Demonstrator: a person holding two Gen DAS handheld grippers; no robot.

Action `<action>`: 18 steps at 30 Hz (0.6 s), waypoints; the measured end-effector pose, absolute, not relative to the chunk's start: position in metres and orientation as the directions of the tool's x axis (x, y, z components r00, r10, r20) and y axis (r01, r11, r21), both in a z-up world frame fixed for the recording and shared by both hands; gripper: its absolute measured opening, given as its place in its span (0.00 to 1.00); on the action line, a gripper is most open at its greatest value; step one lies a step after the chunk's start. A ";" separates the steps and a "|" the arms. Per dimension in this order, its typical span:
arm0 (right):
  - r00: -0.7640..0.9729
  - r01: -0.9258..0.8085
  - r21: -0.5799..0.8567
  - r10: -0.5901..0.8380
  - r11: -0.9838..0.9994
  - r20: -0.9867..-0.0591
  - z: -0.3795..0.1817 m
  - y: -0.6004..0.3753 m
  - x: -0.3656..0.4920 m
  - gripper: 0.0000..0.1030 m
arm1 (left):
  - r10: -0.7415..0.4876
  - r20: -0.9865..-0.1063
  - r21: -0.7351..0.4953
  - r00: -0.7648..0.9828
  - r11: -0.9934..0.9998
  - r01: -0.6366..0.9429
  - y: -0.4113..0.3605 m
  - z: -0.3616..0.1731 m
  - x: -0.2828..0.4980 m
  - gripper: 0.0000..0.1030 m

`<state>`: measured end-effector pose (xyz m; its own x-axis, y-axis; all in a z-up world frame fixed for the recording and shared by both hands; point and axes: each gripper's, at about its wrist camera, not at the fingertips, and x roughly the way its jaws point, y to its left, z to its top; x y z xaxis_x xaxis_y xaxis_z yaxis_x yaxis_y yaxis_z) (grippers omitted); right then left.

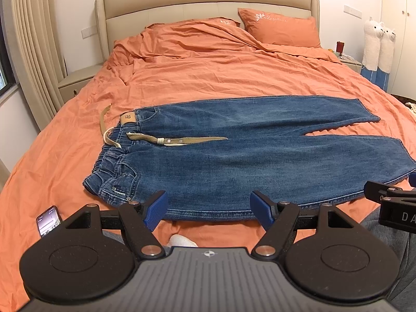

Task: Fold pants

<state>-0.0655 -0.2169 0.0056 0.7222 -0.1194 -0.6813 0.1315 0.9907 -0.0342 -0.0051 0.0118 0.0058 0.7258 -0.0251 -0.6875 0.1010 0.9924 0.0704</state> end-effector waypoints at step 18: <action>0.749 0.053 -0.013 -0.048 0.999 -0.661 0.011 -0.265 -0.045 0.79 | -0.081 -0.690 0.239 0.719 0.913 0.331 0.042 0.006 0.025 0.64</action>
